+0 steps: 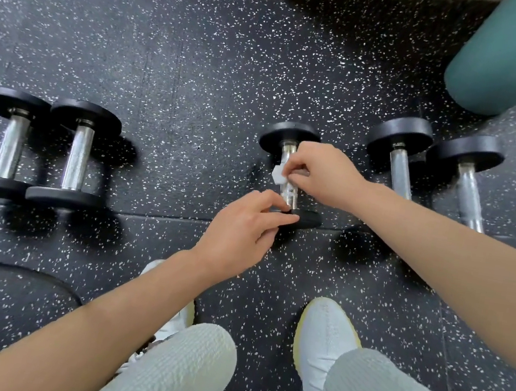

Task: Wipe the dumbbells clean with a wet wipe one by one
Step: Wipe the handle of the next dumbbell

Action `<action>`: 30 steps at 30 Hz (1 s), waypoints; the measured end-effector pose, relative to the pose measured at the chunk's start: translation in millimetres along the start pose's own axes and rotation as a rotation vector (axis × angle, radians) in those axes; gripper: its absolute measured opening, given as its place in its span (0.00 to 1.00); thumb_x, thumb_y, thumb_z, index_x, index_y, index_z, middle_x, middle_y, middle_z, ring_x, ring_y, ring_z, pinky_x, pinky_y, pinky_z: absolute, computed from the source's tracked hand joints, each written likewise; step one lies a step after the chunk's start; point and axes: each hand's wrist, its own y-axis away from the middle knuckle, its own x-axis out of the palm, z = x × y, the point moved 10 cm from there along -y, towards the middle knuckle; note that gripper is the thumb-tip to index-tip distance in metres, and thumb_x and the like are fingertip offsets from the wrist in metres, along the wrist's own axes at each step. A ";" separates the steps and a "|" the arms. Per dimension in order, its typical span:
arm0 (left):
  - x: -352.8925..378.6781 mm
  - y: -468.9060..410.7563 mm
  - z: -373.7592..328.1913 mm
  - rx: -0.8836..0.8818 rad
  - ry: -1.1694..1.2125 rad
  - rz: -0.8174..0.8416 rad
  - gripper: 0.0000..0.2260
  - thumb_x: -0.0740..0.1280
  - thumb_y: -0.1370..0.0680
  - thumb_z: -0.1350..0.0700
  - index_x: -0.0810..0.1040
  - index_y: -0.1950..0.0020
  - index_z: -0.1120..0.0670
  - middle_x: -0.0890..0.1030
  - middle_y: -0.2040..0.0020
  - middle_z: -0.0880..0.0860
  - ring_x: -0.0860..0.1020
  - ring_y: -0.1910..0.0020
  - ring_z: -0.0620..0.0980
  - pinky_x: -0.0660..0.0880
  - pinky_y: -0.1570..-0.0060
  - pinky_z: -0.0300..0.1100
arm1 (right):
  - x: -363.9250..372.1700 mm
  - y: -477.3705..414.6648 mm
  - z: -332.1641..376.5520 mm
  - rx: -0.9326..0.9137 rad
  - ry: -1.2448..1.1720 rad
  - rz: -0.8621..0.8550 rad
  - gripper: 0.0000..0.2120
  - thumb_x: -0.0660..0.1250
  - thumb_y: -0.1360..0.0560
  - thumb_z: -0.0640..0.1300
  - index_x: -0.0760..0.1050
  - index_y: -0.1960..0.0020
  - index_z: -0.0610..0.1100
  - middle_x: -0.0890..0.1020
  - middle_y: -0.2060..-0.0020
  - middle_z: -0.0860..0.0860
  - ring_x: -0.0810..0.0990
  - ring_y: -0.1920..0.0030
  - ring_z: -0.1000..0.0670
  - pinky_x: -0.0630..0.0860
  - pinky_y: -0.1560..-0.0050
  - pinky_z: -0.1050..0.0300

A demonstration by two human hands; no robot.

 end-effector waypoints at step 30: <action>-1.4 -10.7 4.8 -0.038 0.001 -0.017 0.14 0.72 0.22 0.63 0.86 0.38 0.50 0.81 0.42 0.44 0.78 0.43 0.48 0.78 0.45 0.46 | -7.8 1.1 -17.7 0.056 -0.081 -0.088 0.08 0.69 0.25 0.43 0.83 0.52 0.55 0.79 0.57 0.57 0.77 0.55 0.52 0.77 0.50 0.49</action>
